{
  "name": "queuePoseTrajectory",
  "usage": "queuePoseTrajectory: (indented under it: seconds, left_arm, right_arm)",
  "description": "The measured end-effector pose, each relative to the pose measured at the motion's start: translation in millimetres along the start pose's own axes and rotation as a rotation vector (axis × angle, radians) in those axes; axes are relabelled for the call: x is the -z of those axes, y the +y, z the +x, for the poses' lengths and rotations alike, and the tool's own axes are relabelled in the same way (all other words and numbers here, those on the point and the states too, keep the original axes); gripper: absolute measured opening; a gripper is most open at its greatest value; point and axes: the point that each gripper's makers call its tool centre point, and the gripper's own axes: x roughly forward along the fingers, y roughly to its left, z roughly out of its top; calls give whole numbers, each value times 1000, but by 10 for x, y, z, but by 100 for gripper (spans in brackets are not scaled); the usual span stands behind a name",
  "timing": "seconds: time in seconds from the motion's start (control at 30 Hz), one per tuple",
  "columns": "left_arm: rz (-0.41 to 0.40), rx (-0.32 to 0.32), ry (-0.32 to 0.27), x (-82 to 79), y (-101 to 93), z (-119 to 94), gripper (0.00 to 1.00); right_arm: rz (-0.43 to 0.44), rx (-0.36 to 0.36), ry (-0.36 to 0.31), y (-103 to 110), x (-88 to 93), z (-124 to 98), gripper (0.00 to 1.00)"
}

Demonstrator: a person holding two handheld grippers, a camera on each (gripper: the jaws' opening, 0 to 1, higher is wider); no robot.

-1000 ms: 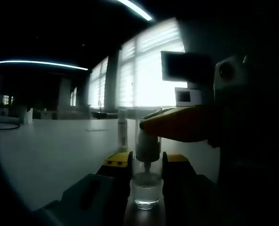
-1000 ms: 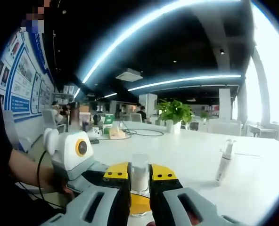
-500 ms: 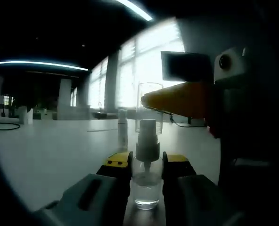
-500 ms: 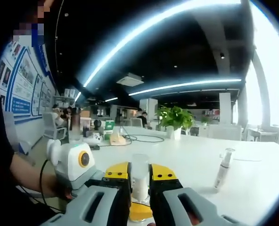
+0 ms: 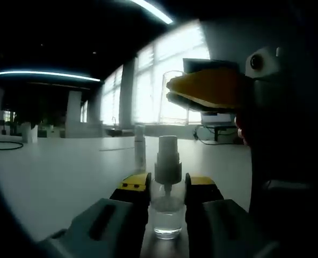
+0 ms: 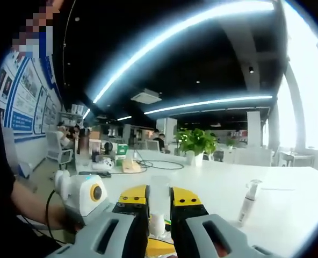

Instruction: Clamp pump bottle remove cover press pump head put on cover

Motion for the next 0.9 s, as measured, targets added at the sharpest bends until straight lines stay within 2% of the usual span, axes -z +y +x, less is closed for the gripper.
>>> queuePoseTrajectory:
  seconds: [0.37,0.67,0.9]
  left_arm:
    - [-7,-6,12,4,45,22,16]
    - [-2,46,53,33,98,110,16]
    - [-5,69,50,36,189,188,16]
  right_arm:
    - [4,54,-5,-236,-26,-105,9]
    - [-5,107,-7,-425,-16,-204,9]
    - [-14,124,1,-479,10,-240,9]
